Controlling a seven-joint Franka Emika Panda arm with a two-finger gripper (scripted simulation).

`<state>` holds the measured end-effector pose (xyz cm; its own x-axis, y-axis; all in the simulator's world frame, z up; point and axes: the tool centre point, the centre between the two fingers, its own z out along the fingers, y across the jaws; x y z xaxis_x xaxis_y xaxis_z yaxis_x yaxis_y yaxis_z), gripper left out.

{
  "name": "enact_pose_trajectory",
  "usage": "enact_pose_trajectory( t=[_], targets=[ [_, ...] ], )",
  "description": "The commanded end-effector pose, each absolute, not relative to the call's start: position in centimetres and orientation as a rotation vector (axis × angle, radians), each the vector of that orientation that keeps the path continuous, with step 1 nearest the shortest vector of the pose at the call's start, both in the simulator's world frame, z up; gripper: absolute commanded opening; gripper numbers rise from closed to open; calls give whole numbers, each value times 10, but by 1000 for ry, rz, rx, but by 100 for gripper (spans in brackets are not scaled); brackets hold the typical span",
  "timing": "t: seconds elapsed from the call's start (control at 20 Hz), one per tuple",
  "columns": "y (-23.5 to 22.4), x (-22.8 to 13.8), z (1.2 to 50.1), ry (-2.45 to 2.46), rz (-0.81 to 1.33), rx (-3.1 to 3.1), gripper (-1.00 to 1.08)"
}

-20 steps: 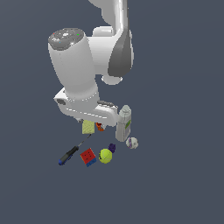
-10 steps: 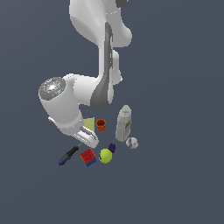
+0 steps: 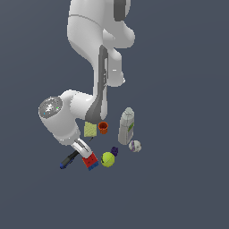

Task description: Pick up a designated object from a clutter of objects.

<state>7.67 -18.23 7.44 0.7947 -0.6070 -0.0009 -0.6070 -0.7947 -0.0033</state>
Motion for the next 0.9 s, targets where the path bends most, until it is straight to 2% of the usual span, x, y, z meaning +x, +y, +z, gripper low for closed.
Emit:
enact_pose_trajectory(
  t=[0.0, 0.4, 0.85],
  targets=[
    [-187, 76, 68, 1027, -1, -2968, 100],
    [-187, 75, 60, 1031, 2, -2967, 100],
    [-188, 75, 21, 1035, 1, -2966, 100]
  ],
)
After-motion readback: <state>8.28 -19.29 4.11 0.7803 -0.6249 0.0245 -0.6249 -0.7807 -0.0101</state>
